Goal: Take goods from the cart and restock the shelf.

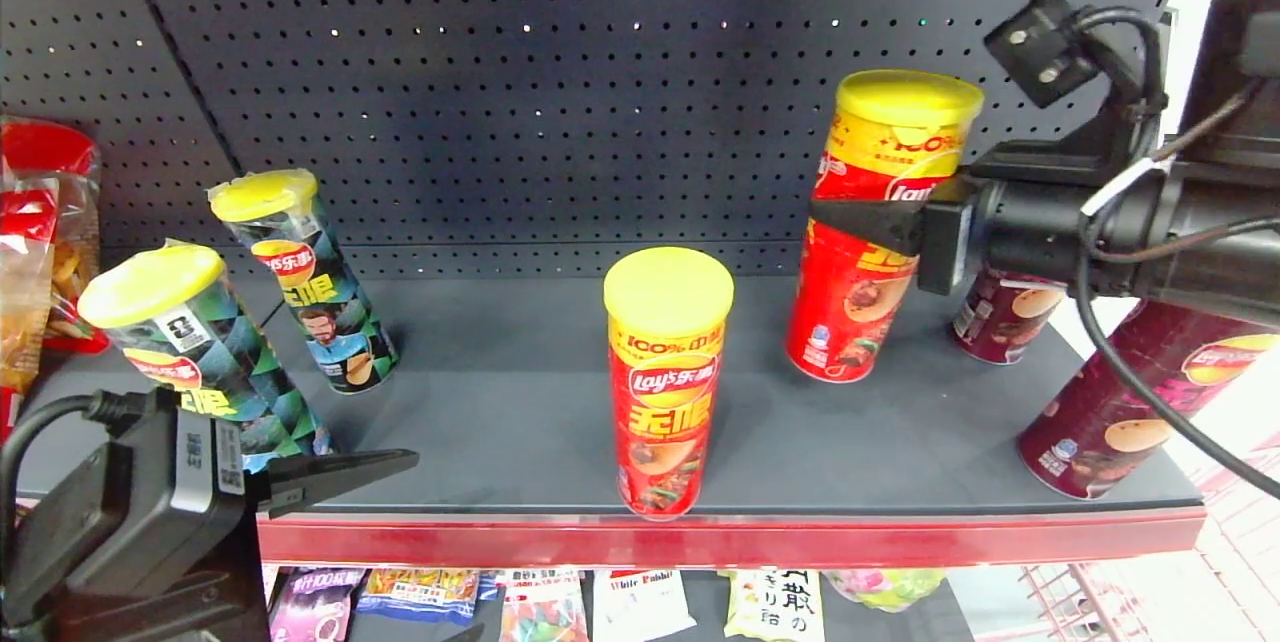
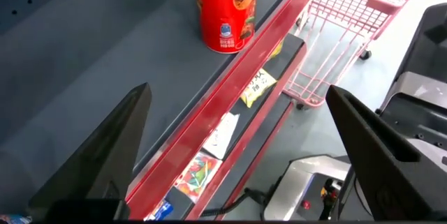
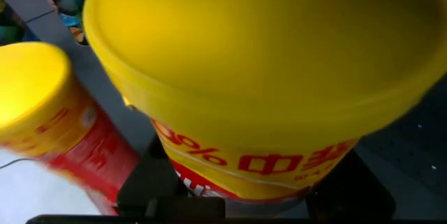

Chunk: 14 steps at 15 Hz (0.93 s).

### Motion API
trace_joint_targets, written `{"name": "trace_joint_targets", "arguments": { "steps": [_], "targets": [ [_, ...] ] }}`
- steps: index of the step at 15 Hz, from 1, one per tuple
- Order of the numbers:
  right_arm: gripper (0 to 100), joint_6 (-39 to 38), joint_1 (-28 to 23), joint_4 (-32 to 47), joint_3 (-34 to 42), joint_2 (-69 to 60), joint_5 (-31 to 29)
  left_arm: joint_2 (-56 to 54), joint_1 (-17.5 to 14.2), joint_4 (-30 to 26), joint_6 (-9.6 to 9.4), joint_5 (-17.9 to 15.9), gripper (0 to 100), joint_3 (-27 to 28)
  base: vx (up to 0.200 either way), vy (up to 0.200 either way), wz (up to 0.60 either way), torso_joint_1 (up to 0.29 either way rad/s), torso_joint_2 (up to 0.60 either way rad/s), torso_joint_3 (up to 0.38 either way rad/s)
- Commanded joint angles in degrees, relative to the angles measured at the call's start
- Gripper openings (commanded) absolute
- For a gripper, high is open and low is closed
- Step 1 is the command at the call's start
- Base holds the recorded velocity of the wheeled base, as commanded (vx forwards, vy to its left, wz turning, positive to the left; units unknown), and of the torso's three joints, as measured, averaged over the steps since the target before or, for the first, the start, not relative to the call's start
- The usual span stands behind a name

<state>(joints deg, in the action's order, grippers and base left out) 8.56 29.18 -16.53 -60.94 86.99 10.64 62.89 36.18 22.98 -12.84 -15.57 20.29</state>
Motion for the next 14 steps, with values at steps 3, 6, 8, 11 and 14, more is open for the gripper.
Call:
{"name": "trace_joint_targets", "arguments": {
  "steps": [3, 6, 8, 11, 14],
  "targets": [
    [0, 0.06, 0.08, -0.52, -7.97, 11.27, 0.34, -0.66, -0.06, 0.14, 0.00, 0.10, 100, -2.62, 0.000, 0.000, 0.00, 0.000, 0.00, 0.000],
    [0, -0.03, 0.52, -0.52, -10.69, 14.70, 0.70, -2.77, -0.06, 0.05, 0.09, 0.89, 100, -5.17, 0.000, 0.000, 0.00, 0.000, 0.00, 0.000],
    [0, -0.30, 1.49, -1.84, -11.48, 16.63, 1.05, -3.92, -0.23, 0.05, 0.09, 1.07, 100, -6.75, 0.000, 0.000, 0.00, 0.000, 0.00, 0.000],
    [0, -0.47, 2.63, -7.73, -11.74, 20.41, 1.05, -6.03, -0.32, 0.05, 0.44, 2.12, 100, -8.60, 0.000, 0.000, 0.00, 0.000, 0.00, 0.000],
    [0, -0.56, 4.04, -7.90, -11.66, 21.11, 0.96, -8.14, -0.85, -0.04, 0.71, 2.47, 100, -10.35, 0.000, 0.000, 0.00, 0.000, 0.00, 0.000]
  ]
}}
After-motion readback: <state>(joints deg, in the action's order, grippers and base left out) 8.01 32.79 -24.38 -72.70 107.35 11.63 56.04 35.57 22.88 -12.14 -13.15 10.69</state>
